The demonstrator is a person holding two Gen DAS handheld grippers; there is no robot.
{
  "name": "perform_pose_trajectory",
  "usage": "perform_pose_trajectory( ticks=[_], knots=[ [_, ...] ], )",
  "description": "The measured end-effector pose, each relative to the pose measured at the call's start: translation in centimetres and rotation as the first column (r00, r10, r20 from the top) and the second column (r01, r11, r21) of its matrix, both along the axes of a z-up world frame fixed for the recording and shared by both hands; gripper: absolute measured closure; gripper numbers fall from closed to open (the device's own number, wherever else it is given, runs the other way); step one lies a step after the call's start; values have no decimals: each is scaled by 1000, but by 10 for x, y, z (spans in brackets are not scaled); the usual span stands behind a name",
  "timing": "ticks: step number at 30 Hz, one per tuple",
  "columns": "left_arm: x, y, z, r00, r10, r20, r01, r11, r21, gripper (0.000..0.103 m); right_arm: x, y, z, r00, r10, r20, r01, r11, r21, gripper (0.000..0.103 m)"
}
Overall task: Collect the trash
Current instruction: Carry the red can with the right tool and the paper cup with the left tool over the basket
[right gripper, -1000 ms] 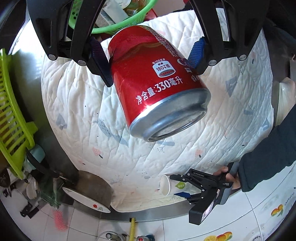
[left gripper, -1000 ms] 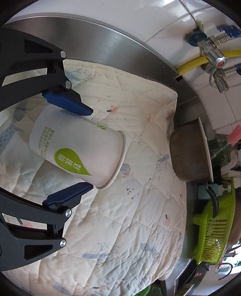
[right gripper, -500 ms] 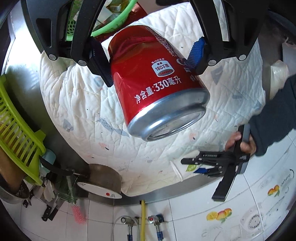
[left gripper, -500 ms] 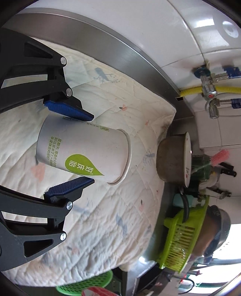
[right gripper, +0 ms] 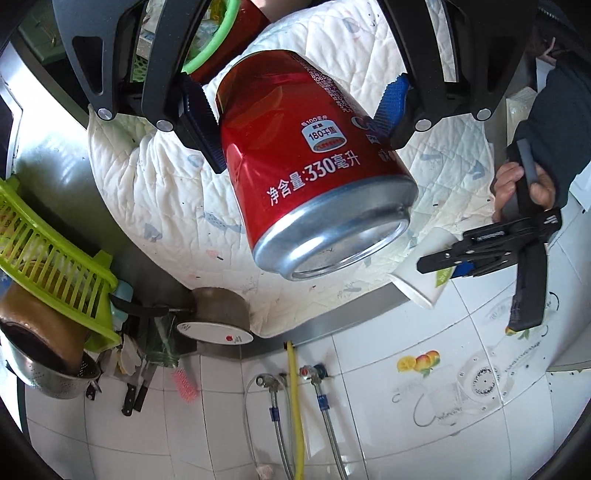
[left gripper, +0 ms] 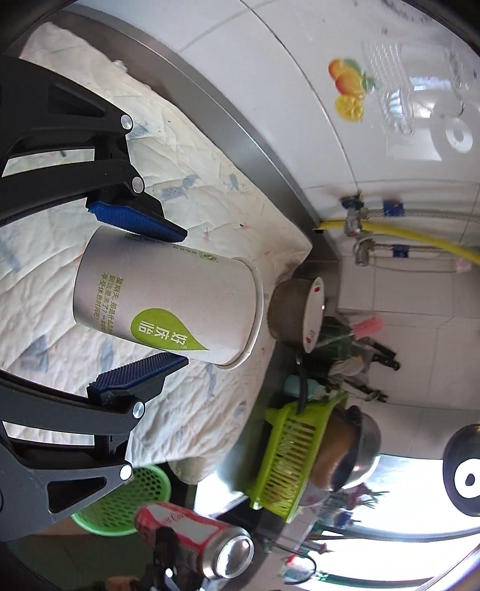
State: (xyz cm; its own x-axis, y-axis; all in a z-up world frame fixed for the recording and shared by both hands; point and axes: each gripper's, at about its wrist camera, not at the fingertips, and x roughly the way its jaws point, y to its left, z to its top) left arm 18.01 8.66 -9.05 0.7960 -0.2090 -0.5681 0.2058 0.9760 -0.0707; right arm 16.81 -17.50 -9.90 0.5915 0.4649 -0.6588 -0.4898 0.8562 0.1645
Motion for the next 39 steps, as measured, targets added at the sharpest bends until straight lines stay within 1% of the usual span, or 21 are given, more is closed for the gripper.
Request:
perform_pose_trajectory(
  ticks=[3,7,9,13,16,18,20,25,28,35,39],
  knots=[
    [-25,-6,13,999,24,40,-25,1000,6,42,-15,-1,4,1000,-14,25,14,1000,-6,32],
    [-51,-21,21,997,45,67,-46,999,22,42,-35,-4,6,998,-32,50,32,999,-7,32],
    [-62,-28,25,997,40,70,-40,999,-1,42,-42,-9,6,998,-48,49,47,999,12,32],
    [-81,-43,29,996,35,81,-34,999,-18,42,-54,-20,4,996,-74,50,73,997,33,32],
    [-92,-53,32,996,26,88,-22,999,-43,42,-66,-30,3,993,-104,54,102,994,39,32],
    [-97,-59,33,996,22,92,-17,998,-54,42,-72,-37,2,991,-121,52,119,992,51,32],
    [-101,-67,34,996,11,92,-5,998,-64,42,-79,-45,1,986,-151,65,149,988,41,32],
    [-105,-88,29,995,-43,84,47,998,-43,42,-93,-65,-3,976,-211,58,208,977,56,32],
    [-104,-100,26,994,-80,75,83,995,-50,42,-100,-76,-5,968,-244,55,241,969,56,32],
    [-104,-131,17,985,-165,52,168,984,-54,42,-116,-108,-15,939,-340,44,339,940,31,32],
    [-101,-149,12,977,-209,36,211,976,-55,42,-121,-127,-22,917,-398,29,397,918,16,32]
  ],
)
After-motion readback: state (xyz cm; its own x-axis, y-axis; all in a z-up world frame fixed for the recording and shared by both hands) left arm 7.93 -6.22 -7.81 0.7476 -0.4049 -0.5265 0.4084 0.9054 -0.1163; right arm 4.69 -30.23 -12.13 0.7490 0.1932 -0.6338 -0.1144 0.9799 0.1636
